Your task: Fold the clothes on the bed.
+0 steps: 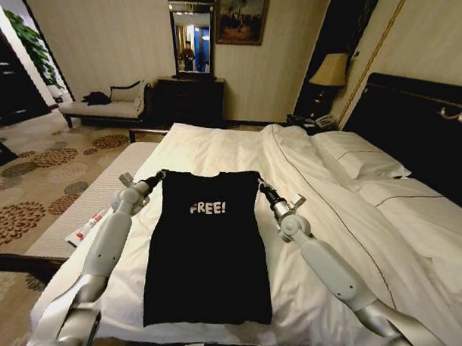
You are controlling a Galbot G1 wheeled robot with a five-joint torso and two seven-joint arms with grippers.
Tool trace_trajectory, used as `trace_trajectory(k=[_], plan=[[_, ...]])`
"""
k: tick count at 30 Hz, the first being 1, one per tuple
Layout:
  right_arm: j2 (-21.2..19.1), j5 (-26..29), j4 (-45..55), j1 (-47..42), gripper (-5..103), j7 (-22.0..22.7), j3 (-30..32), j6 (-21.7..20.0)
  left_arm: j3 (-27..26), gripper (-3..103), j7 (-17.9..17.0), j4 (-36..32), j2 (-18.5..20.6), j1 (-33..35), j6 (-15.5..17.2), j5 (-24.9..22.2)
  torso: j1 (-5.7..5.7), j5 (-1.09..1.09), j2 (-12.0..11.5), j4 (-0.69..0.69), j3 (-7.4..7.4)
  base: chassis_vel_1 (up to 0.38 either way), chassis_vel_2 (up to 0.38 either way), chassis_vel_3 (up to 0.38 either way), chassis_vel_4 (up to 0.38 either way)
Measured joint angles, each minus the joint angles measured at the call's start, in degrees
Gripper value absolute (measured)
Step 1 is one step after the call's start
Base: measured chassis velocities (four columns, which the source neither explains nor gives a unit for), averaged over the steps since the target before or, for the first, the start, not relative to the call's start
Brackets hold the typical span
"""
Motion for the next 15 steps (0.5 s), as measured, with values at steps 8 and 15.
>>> trace_trajectory(k=[8,15], plan=[[-3.20,-1.01,14.09,-16.55,0,7.36,6.44,-2.23,-9.37,2,-1.09,-19.45,4.43,21.79,0.72,-4.07,-0.03,0.00,0.01,0.03,-0.01,0.000,0.000,0.000,0.000],[-1.98,-3.71,21.78,-29.86,0,11.19,11.14,-3.67,-14.31,2,-3.48,-28.96,4.21,37.32,2.07,-2.88,-0.03,-0.01,0.01,0.02,0.00,0.000,0.000,0.000,0.000]])
